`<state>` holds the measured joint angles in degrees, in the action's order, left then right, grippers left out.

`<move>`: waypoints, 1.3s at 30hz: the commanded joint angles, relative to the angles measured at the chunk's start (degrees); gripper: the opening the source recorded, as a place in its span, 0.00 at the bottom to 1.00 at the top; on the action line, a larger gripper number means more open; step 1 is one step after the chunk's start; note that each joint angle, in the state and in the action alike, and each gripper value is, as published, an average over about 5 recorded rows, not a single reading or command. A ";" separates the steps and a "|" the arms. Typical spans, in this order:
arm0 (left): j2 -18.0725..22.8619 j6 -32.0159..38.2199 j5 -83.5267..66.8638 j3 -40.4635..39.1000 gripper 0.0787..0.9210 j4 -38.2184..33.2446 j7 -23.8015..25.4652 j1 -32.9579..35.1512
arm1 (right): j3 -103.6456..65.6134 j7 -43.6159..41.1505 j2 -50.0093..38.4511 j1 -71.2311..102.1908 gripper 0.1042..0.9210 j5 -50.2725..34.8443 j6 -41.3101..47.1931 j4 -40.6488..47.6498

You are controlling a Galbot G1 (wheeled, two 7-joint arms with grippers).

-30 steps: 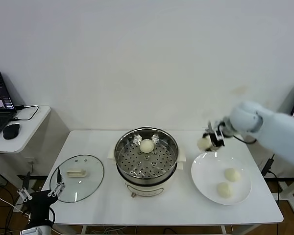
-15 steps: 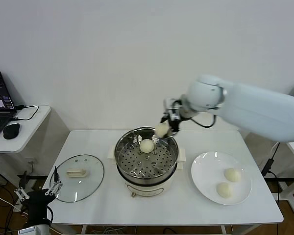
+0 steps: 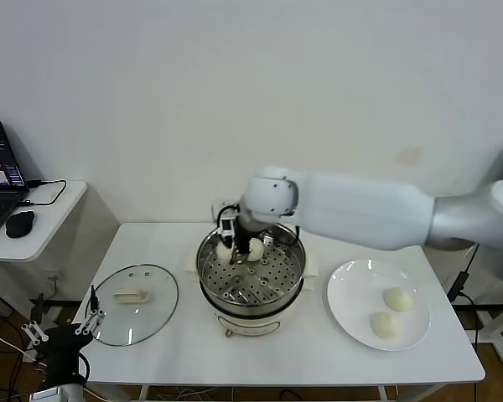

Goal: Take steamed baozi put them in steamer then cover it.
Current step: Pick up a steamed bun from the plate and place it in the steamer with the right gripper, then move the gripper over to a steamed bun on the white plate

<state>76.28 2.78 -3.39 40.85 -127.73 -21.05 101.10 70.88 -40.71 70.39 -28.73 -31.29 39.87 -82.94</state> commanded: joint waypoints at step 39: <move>-0.66 0.09 1.12 -2.10 0.88 -1.73 0.35 0.45 | -1.47 -27.55 -50.22 -4.17 0.88 26.39 -23.91 -20.06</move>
<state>75.65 2.90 -2.32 38.97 -129.45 -20.72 101.55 70.84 -61.43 40.85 -37.36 -16.88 25.28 -95.79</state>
